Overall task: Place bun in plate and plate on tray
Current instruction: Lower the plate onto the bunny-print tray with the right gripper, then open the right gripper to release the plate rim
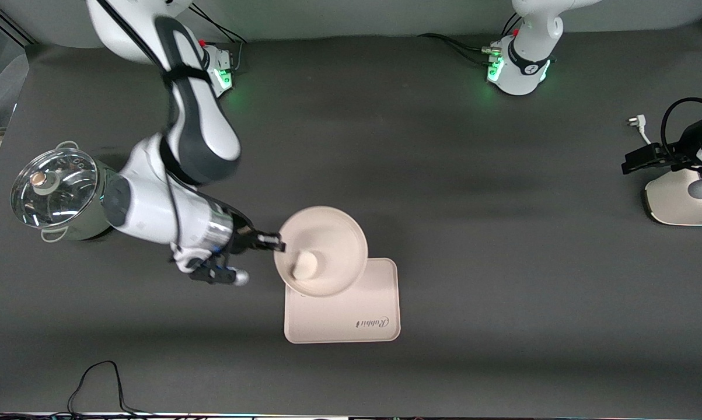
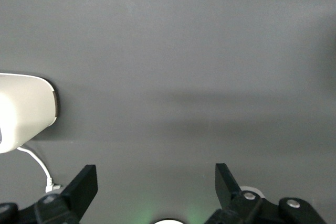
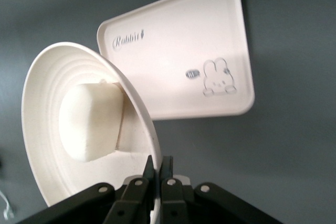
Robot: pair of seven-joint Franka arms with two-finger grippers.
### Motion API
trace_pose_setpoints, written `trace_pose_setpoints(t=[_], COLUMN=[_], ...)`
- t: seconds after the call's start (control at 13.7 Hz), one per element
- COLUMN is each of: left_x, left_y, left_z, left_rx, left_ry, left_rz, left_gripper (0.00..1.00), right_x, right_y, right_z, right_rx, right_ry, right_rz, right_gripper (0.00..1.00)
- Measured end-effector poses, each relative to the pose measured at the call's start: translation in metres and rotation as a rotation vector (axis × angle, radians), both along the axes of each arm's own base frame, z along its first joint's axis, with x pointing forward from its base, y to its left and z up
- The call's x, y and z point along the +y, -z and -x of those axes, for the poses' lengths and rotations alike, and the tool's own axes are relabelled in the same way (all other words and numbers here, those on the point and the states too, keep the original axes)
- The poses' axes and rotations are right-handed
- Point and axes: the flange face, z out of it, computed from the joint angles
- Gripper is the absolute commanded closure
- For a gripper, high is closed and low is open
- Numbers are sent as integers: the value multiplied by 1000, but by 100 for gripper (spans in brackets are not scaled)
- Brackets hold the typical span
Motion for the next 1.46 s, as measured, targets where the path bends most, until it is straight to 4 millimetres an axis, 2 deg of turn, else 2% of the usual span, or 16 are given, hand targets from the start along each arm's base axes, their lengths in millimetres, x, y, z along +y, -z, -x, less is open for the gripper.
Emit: trace_pose_setpoints(t=[0.29,0.44,0.59,0.73,0.88,1.17,1.24,1.32,1.39,1.46], left_x=[-28,-27,-25,-25,-24,-24,-24,-24,-24,-24], left_y=[0,1,1,1,1,1,1,1,1,1], left_z=[-1,-1,-1,-2,-2,-2,-2,-2,-2,-2], left_rx=[0,1,2,2,1,-2,-2,-2,-2,-2], left_ry=[49,49,45,47,48,48,48,48,48,49], left_rz=[0,-1,-1,-7,-10,-11,-11,-11,-10,-10], left_gripper=[0,0,0,0,0,0,0,0,0,0], right_x=[-8,1,19,26,25,21,21,21,21,21], right_y=[65,97,136,170,186,194,195,195,195,194], right_z=[-45,-49,-44,-38,-37,-37,-37,-37,-37,-37], right_rx=[-23,-43,-56,-51,-45,-40,-41,-41,-41,-42], right_ry=[99,145,161,167,172,171,170,169,169,169], right_rz=[-39,-65,-65,-50,-36,-28,-27,-27,-28,-28], right_gripper=[100,100,100,100,100,100,85,52,29,0])
